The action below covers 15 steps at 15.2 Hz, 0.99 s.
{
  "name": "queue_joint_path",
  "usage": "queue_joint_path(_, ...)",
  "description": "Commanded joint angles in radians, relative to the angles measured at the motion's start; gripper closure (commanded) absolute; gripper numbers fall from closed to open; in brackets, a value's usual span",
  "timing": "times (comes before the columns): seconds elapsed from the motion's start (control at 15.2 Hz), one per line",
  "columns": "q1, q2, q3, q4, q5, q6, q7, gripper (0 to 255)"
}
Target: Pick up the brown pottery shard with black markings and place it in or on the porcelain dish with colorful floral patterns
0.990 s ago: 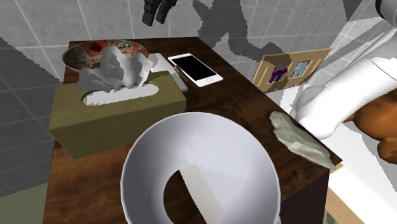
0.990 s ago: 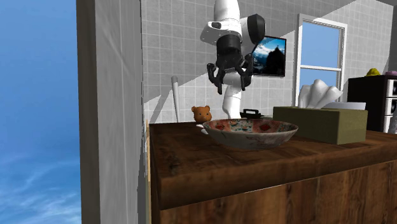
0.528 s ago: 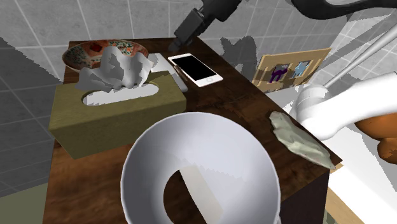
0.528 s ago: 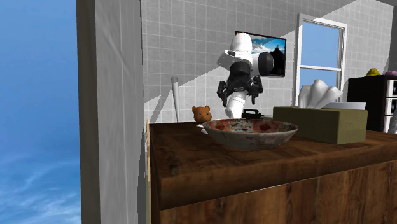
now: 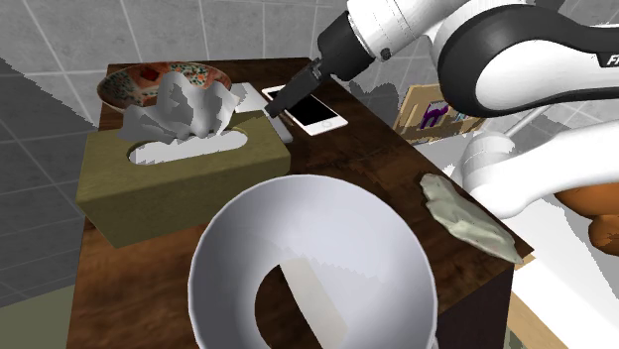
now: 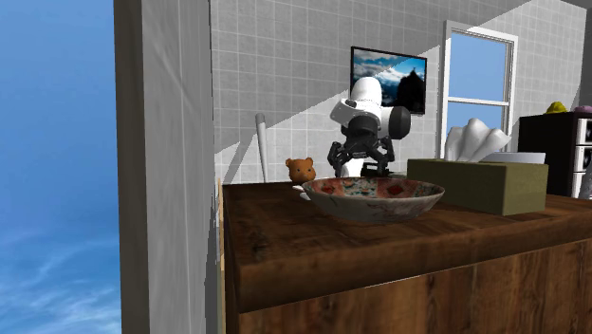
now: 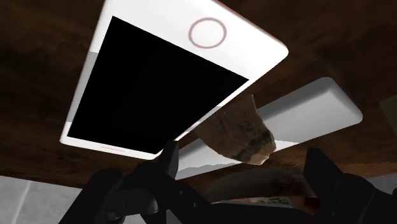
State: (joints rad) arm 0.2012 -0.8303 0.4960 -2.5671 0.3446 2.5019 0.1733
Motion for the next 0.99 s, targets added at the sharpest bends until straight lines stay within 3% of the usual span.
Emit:
queue_joint_path(0.0,-0.008,0.028,0.014,-0.002,0.001,0.032,0.002,0)
queue_joint_path(0.53,-0.010,0.036,0.017,-0.003,0.001,0.041,0.002,0)
queue_joint_path(0.59,-0.010,0.036,0.017,-0.003,0.001,0.041,0.002,255)
queue_joint_path(0.92,-0.011,0.036,0.017,-0.002,0.001,0.041,0.001,255)
